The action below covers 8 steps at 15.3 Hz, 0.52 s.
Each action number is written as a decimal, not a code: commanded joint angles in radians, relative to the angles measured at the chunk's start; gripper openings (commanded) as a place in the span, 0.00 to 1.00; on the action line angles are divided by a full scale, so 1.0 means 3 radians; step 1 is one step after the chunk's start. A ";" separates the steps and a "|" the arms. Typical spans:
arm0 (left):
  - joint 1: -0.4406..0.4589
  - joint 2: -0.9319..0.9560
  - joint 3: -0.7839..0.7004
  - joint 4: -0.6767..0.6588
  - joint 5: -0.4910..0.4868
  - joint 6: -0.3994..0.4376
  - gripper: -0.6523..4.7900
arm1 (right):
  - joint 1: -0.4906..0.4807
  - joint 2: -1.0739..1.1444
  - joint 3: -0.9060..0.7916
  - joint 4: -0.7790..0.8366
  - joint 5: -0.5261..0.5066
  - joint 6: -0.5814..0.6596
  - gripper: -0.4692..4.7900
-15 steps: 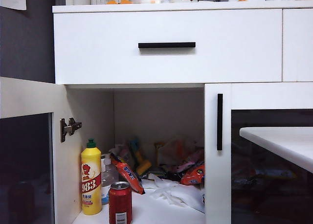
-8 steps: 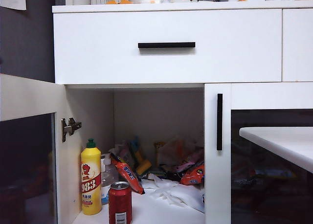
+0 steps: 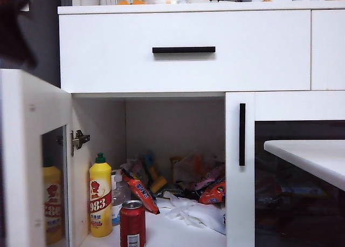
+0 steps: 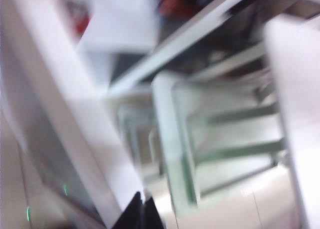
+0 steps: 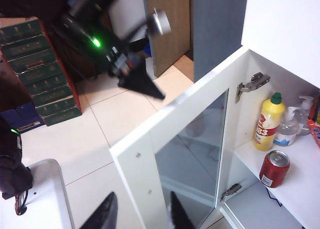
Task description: Open the left door of the white cabinet, pick up a can of beverage from the table on the right, place it inside the cabinet, and finally close the cabinet door.
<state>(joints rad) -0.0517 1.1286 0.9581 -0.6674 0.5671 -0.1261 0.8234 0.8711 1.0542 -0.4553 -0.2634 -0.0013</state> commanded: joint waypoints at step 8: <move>-0.0393 0.0551 -0.0037 0.0497 -0.0169 0.0027 0.11 | -0.0112 -0.0506 0.0018 -0.0086 0.0369 -0.0272 0.34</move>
<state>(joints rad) -0.1589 1.2793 0.9459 -0.5880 0.4831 -0.1131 0.7959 0.7300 1.0557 -0.4843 -0.1692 -0.0784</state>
